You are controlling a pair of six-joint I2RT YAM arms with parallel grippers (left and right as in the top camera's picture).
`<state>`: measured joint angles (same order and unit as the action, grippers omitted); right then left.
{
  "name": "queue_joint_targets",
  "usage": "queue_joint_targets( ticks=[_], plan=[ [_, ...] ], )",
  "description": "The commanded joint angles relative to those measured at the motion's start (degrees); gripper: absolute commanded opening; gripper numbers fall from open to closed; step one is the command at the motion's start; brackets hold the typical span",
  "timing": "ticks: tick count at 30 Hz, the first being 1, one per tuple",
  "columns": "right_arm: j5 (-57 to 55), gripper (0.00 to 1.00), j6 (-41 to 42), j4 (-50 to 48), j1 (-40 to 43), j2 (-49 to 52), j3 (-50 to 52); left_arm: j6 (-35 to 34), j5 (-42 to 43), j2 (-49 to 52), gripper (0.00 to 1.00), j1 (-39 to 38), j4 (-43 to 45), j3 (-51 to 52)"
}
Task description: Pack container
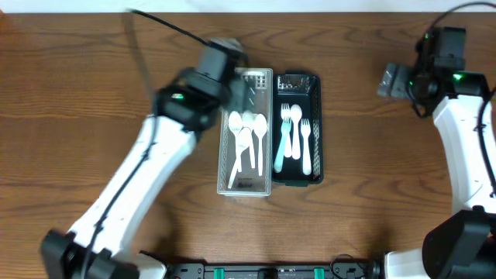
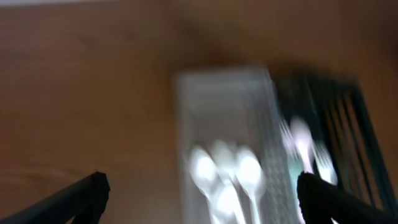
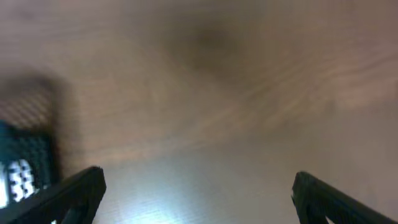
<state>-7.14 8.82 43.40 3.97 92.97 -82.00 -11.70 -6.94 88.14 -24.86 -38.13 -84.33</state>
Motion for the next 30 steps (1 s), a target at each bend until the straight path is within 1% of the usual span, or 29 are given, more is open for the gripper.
queue_joint_targets(
  ticks=[1,4,8,10,12,14,16,18,22,25,30],
  plan=[
    [0.28,0.99,-4.35,-5.97,-3.3,0.26,-0.48,0.76,-7.3,-0.61,0.98,5.77,2.84,-0.66],
    [0.28,0.99,-4.44,-15.15,-5.33,0.26,-0.48,0.76,-7.3,-0.26,0.98,11.17,8.55,-0.66],
    [0.26,0.99,-4.44,-29.46,-6.14,0.37,-0.48,0.76,-7.3,0.22,0.98,18.43,18.71,-0.66],
    [-0.11,0.99,-5.2,-34.49,-6.12,0.37,-0.48,0.76,-7.3,0.22,0.98,21.27,21.18,-0.66],
    [-0.22,0.99,-8.09,-35.85,-5.99,0.33,-0.48,1.01,-7.19,-0.04,0.98,23.58,20.94,-0.63],
    [-0.76,0.99,-12.07,-33.99,-5.75,-0.33,-0.46,0.96,-6.99,-0.72,0.98,25.57,20.83,-0.39],
    [-1.33,0.99,-12.15,-32.92,-5.4,-1.4,-0.15,1.01,-5.81,-1.9,0.98,26.27,20.37,0.33],
    [-1.16,0.99,-10.25,-33.55,-4.83,-3.52,0.9,1.01,-3.82,-4.5,0.98,26.62,20.33,2.43],
    [-1.25,0.99,-8.41,-34.45,-3.89,-11.28,4.92,1.62,-2.4,-11.1,0.98,26.6,22.1,9.64],
    [-1.62,0.99,-8.44,-38.42,-3.87,-19.96,11.65,1.6,1.75,-19.06,0.98,25.97,25.68,17.84],
    [-3.87,0.99,-8.2,-45.27,-3.87,-35.19,24.33,1.99,2.01,-33.14,0.98,22.14,27.19,29.07]
  ],
)
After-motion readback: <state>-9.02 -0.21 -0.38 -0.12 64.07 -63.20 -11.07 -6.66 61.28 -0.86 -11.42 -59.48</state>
